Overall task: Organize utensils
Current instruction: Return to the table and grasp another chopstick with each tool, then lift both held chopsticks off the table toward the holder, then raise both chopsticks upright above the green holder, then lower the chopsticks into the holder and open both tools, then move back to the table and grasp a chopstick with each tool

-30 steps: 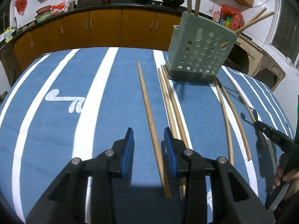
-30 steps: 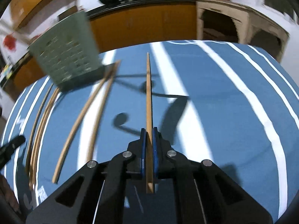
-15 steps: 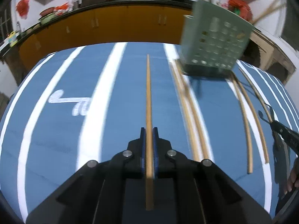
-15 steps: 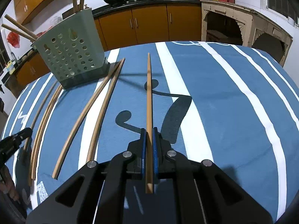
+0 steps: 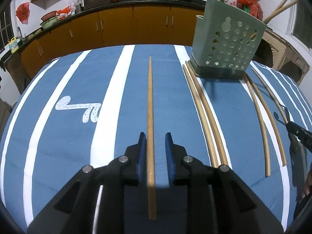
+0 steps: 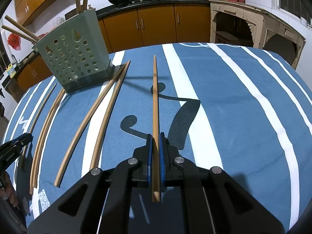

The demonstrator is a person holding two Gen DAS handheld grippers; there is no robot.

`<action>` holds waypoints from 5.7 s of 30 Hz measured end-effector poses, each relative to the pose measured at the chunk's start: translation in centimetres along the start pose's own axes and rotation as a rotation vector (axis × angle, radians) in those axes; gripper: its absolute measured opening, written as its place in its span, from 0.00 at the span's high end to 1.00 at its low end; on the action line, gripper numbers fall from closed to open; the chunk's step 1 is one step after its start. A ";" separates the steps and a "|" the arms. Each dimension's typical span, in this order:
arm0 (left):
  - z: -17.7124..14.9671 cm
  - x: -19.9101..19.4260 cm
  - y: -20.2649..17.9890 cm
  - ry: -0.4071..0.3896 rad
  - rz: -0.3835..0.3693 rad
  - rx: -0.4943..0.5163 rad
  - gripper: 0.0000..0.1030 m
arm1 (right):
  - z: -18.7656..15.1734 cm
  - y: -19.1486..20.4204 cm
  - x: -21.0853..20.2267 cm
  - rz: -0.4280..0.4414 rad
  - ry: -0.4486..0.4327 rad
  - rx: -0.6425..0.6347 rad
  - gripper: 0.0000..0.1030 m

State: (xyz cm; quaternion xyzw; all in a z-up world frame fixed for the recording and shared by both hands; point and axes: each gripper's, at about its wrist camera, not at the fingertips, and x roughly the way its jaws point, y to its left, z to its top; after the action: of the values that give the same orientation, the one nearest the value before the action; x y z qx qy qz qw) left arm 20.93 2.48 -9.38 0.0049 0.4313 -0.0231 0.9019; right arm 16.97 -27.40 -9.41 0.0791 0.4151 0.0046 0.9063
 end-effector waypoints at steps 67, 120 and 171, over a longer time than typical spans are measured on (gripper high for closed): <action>4.8 -13.9 3.2 -0.423 -0.187 -0.141 0.93 | 5.5 -1.9 -11.7 0.200 -0.411 0.084 0.93; 16.3 -14.7 -2.7 -0.648 -0.232 -0.223 0.92 | 15.9 6.8 -11.2 0.227 -0.626 -0.027 0.92; -0.5 -2.4 -2.4 -0.033 -0.202 -0.016 0.79 | 1.1 0.4 0.9 -0.042 0.003 0.009 0.92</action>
State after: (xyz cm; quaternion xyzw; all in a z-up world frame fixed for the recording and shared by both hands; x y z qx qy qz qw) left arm 18.91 0.16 -7.84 -0.0460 0.4149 -0.1105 0.9019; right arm 18.39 -27.13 -9.29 0.0744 0.4180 -0.0163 0.9052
